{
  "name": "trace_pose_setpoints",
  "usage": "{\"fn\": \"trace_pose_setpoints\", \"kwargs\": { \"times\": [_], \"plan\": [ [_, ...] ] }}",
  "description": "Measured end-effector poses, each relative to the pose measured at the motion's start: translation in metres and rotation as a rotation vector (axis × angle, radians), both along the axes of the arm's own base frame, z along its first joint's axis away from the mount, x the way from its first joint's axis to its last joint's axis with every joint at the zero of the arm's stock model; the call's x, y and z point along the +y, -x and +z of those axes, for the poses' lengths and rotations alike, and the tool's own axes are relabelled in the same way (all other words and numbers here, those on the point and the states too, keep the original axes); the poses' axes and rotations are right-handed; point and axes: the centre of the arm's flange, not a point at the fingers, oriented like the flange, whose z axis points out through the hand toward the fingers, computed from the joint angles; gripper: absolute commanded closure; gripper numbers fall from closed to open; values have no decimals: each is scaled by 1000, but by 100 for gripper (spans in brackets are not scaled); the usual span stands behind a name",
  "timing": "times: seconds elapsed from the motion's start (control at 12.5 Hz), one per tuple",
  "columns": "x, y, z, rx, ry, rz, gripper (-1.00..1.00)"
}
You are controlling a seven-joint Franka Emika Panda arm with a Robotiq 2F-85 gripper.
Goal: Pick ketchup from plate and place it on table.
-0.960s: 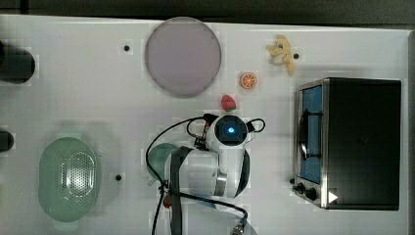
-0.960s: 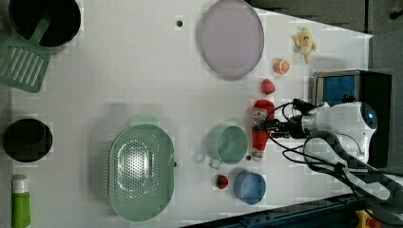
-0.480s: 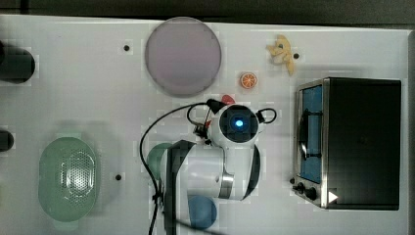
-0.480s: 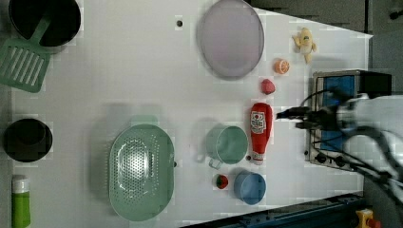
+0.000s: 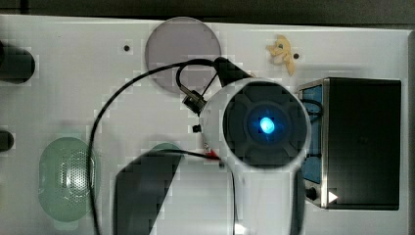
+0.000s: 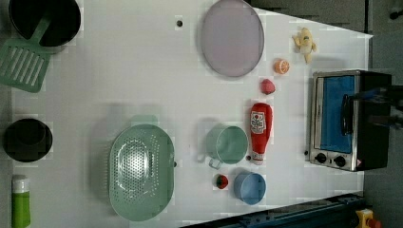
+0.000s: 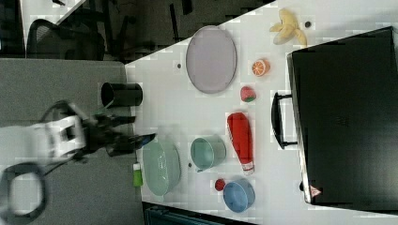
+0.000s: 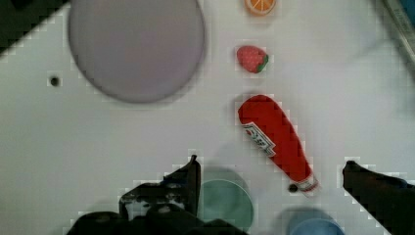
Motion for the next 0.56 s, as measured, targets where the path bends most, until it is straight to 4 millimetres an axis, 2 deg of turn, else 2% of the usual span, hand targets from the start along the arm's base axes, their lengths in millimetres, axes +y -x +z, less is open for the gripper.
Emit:
{"fn": "trace_pose_setpoints", "kwargs": {
  "times": [0.08, 0.24, 0.32, 0.4, 0.56],
  "plan": [
    [-1, 9, 28, -16, 23, -21, -100],
    [-2, 17, 62, -23, 63, -54, -100],
    [-2, 16, 69, -30, 64, -76, -100],
    [-3, 13, 67, -16, 68, -88, -100],
    [-4, 7, 53, 16, 85, -94, -100]
  ]
}}
